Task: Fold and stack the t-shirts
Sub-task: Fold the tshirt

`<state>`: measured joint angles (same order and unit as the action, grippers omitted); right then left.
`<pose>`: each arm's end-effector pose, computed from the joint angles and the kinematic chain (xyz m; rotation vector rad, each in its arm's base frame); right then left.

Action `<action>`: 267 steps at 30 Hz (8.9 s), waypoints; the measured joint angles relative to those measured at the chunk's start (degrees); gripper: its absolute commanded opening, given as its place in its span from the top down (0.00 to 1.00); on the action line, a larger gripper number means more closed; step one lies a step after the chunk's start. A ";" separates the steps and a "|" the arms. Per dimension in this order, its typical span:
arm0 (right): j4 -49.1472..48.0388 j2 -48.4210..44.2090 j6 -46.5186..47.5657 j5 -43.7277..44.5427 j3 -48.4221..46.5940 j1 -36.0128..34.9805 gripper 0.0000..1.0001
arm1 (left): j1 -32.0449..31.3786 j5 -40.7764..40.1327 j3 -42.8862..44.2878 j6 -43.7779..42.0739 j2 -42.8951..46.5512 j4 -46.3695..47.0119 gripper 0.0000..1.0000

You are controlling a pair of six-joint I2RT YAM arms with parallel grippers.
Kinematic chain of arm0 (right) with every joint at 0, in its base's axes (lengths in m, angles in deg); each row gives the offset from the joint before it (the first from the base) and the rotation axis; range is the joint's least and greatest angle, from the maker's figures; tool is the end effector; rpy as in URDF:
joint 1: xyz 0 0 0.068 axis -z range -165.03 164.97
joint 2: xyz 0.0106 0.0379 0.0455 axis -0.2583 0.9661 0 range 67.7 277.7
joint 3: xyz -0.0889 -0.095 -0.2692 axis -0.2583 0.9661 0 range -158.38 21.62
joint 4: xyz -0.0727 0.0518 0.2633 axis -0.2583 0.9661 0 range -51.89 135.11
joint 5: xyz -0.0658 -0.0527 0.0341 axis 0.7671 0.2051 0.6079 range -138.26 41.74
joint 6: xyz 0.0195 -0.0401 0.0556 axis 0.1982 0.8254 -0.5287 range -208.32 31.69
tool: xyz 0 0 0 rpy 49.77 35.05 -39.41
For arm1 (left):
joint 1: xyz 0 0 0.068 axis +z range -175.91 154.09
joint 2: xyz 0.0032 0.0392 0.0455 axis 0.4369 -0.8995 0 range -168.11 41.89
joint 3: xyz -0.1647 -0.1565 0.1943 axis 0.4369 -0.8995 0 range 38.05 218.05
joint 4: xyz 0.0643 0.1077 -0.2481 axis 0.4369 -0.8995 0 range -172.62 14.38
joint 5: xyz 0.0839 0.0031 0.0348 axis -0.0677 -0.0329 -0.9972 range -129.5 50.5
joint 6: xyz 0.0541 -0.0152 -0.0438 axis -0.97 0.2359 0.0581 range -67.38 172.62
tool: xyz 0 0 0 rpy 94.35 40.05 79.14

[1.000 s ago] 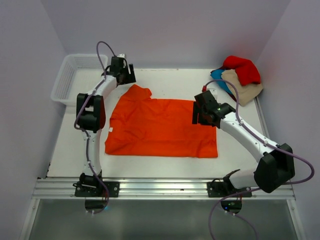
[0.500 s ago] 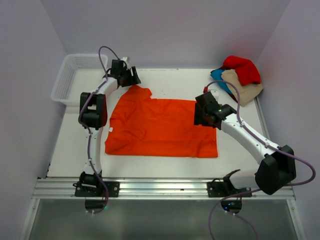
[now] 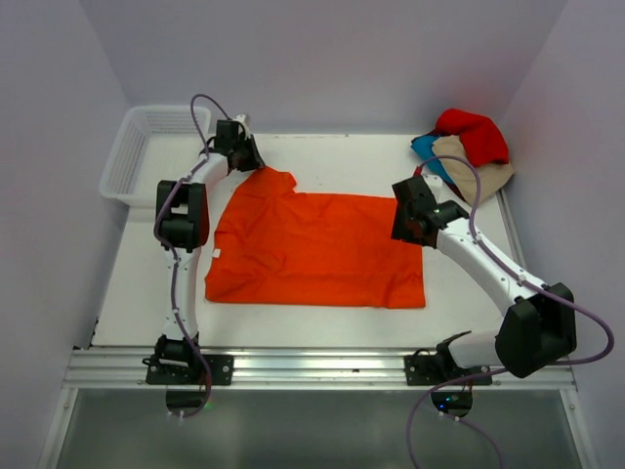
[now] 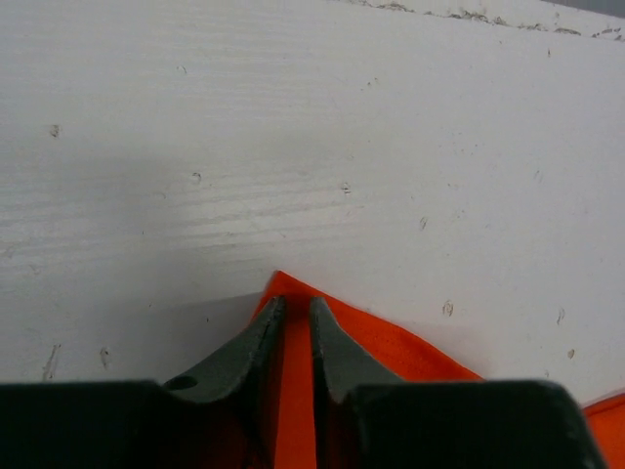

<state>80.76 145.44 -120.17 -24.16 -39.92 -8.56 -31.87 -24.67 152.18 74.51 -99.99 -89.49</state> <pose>0.2784 0.0950 0.2731 0.3258 2.4516 -0.1467 0.6020 -0.0780 0.1370 -0.1876 2.3216 -0.5449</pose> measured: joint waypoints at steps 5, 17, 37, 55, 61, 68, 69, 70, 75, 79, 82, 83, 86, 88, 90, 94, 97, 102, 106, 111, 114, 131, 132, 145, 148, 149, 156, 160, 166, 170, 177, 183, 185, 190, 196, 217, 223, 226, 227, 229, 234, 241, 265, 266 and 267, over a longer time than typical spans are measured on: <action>-0.07 0.00 -0.07 -0.02 0.07 0.70 0.45 | -0.09 -0.59 0.00 0.02 0.00 1.03 0.63; -0.31 0.00 -0.04 -0.20 0.15 1.09 0.46 | -0.07 -2.10 -3.61 0.02 1.29 6.32 0.61; -0.79 3.19 0.57 -1.11 0.17 1.09 0.46 | -0.04 -5.22 -9.20 1.07 3.85 14.69 0.61; -1.49 5.68 0.83 -1.36 0.17 1.42 0.46 | -0.07 -7.41 2.43 1.09 -3.87 10.27 0.65; -1.92 6.34 0.83 -1.68 0.17 1.49 0.46 | -0.35 -9.20 -0.48 0.79 -1.77 9.90 0.66; -2.58 6.54 0.83 -2.62 0.17 1.49 0.46 | -1.49 -10.36 -2.25 -0.31 -0.59 9.86 0.65; -2.71 6.54 0.83 -2.62 0.17 1.49 0.46 | -1.64 -10.36 -2.25 -0.42 -0.59 9.88 0.65; -2.89 6.54 0.83 -2.60 0.17 1.49 0.46 | -1.73 -10.25 -2.25 -0.46 -0.59 9.88 0.65; -3.34 6.73 0.81 -2.60 0.17 1.55 0.46 | -2.08 -10.23 -2.14 -0.52 -0.61 9.60 0.71; -3.41 7.28 0.76 -2.58 0.17 1.86 0.46 | -2.51 -11.63 -1.36 -1.20 -0.72 7.52 1.00; -3.45 7.41 0.59 -2.58 0.17 2.16 0.46 | -2.93 -13.27 -0.26 -1.55 -0.85 5.40 1.00; -3.50 7.41 0.57 -2.58 0.17 2.23 0.46 | -3.13 -13.92 0.11 -1.60 -0.94 4.79 1.00; -3.56 7.41 0.52 -2.58 0.17 2.43 0.46 | -3.50 -15.47 0.96 -1.64 -1.05 3.13 1.00; -3.72 7.43 0.44 -2.58 0.17 2.51 0.46 | -3.58 -15.87 1.07 -1.77 -1.05 2.75 1.00; -3.78 7.52 0.33 -2.54 0.17 2.69 0.46 | -3.61 -15.93 0.85 -1.79 -1.03 3.04 1.00; -5.03 9.84 -0.26 -2.47 0.00 4.04 0.45 | -3.85 -16.94 -2.58 -1.90 0.76 5.11 1.00; -6.14 14.93 -1.18 -2.38 -2.16 6.71 0.32 | -4.17 -18.08 -4.76 -2.01 2.45 4.68 1.00; -8.15 27.63 -1.97 -2.23 -11.93 11.50 0.26 | -4.48 -18.82 -5.68 -2.03 3.50 3.34 1.00; -10.99 34.23 -1.84 -2.93 -17.97 13.60 0.27 | -4.57 -19.04 -6.05 -2.03 4.04 2.25 1.00; -13.99 38.21 -1.14 -4.94 -21.73 14.86 0.29 | -4.57 -19.15 -6.14 -2.03 4.37 2.03 1.00; -15.54 39.34 -1.03 -6.05 -22.34 15.61 0.30 | -4.59 -19.12 -6.14 -2.03 4.44 1.97 1.00; -21.40 45.62 -1.01 -10.69 -28.55 20.31 0.60 | -4.94 -18.21 -6.14 -2.01 4.44 1.75 1.00; -22.01 45.77 -1.16 -11.30 -28.68 20.39 0.63 | -5.01 -18.21 -6.14 -2.01 4.44 1.73 1.00; -28.65 44.54 -2.71 -14.93 -24.09 20.57 1.00 | -5.11 -18.25 -6.40 -2.01 4.44 1.51 1.00; -29.03 44.33 -2.69 -14.88 -23.71 20.57 1.00 | -5.11 -18.56 -7.21 -2.01 4.92 1.66 1.00; -29.03 44.19 -2.69 -14.86 -23.61 20.55 1.00 | -5.11 -18.75 -7.61 -2.03 5.29 1.42 1.00; -26.49 42.16 -2.56 -14.38 -22.01 20.55 1.00 | -5.11 -21.22 -9.25 -2.21 9.79 -0.24 1.00; -24.68 39.78 -2.29 -14.12 -20.31 20.55 1.00 | -5.11 -22.08 -10.01 -2.58 14.53 -0.66 1.00; -23.74 34.05 -1.33 -13.94 -19.65 20.55 1.00 | -5.11 -22.53 -10.69 -2.71 20.68 -0.42 1.00; -23.30 30.73 -0.46 -13.51 -19.65 20.55 1.00 | -5.09 -22.58 -14.45 -2.67 24.17 -0.59 1.00; -19.30 24.61 1.36 -13.14 -18.08 20.48 1.00 | -5.09 -22.53 -29.57 -0.87 34.07 -0.74 1.00; -16.11 16.87 2.34 -13.18 -11.82 20.41 1.00 | -5.09 -21.73 -43.74 2.29 47.21 -0.46 1.00; -15.52 15.06 2.49 -13.16 -9.40 20.17 1.00 | -5.09 -21.07 -47.65 3.06 51.36 -0.63 1.00; -13.97 13.14 2.51 -13.16 -4.31 19.30 1.00 | -5.11 -19.41 -53.88 4.42 57.64 -1.11 1.00; -12.81 12.61 2.29 -13.16 0.28 17.42 1.00 | -5.51 -19.43 -60.11 5.18 63.04 -3.17 1.00; -9.70 10.58 1.86 -9.66 2.80 14.19 1.00 | -9.20 -21.29 -65.35 6.10 69.61 -8.26 1.00; -8.33 9.92 1.38 -9.57 3.50 14.16 0.50 | -9.25 -21.51 -65.35 6.03 69.83 -10.21 0.67; -6.38 8.76 1.62 -9.01 3.52 14.14 0.31 | -9.29 -21.79 -65.35 6.12 70.36 -12.44 0.15; -5.84 8.31 1.66 -8.72 3.52 14.14 0.29 | -9.33 -22.16 -65.35 6.60 70.69 -13.16 0.07; -4.83 7.45 1.55 -8.24 3.43 14.14 0.28 | -9.49 -23.10 -65.35 6.99 71.76 -14.84 0.00; -3.56 6.51 1.51 -7.08 1.27 14.14 0.39 | -9.55 -24.76 -65.40 7.61 76.41 -15.54 0.03; -9.75 14.49 0.83 -11.45 -2.80 14.14 1.00 | -9.66 -22.23 -67.04 9.31 70.73 -6.95 1.00; -18.91 19.85 1.07 -17.29 5.35 10.80 1.00 | -11.85 -20.59 -68.85 16.98 49.29 7.56 1.00; -19.04 19.69 1.09 -17.20 5.62 10.10 1.00 | -11.85 -20.90 -67.12 17.09 47.60 7.76 1.00; -19.06 19.61 1.11 -17.09 5.75 9.38 1.00 | -11.85 -21.22 -65.05 17.20 45.64 7.89 1.00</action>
<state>61.70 165.04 -119.06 -41.25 -34.17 0.82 -43.71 -45.89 87.13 91.71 -54.36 -81.60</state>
